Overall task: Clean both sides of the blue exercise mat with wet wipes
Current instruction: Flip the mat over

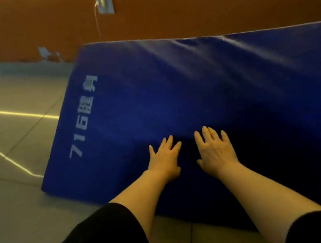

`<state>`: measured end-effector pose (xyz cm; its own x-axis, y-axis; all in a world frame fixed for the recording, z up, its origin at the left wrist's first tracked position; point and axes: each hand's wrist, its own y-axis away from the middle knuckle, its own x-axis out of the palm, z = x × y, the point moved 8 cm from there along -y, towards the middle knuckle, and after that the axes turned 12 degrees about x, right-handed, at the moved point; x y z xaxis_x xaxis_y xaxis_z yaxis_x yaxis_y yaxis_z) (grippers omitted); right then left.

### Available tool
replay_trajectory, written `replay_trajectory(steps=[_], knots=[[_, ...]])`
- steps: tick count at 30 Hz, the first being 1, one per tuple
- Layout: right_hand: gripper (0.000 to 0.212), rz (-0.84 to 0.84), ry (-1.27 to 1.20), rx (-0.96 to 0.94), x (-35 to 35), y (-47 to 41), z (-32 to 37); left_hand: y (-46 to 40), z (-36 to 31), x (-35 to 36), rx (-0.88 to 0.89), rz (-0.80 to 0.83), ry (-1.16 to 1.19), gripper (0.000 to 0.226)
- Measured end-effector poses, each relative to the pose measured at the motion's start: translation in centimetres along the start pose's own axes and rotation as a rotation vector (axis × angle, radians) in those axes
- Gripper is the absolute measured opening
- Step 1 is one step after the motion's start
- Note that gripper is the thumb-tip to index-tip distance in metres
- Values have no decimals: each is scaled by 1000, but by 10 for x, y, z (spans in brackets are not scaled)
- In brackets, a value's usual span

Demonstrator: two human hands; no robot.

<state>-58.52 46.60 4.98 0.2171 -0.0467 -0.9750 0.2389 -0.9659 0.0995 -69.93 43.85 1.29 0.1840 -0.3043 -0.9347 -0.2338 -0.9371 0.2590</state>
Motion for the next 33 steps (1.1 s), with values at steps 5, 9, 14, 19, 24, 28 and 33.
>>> replay_trajectory(steps=[5, 9, 14, 19, 24, 28, 33], knots=[[106, 308, -49, -129, 86, 6, 59, 11, 48, 78, -46, 204, 30, 99], [106, 480, -111, -162, 121, 5, 94, 14, 68, 108, -24, 227, 83, 105], [121, 572, -116, -149, 142, 2, 109, 13, 74, 125, 62, 292, 53, 120], [124, 584, -56, -152, 147, 7, 110, 12, 64, 135, 25, 298, -94, 125], [110, 564, -4, -145, 138, 18, 108, 13, 49, 127, 7, 307, -101, 111], [81, 585, -120, -165, 105, 25, 102, 21, 37, 100, 15, 309, -33, 93], [31, 597, -36, -301, 57, 63, 106, 60, 20, 82, 8, 352, 53, 62]])
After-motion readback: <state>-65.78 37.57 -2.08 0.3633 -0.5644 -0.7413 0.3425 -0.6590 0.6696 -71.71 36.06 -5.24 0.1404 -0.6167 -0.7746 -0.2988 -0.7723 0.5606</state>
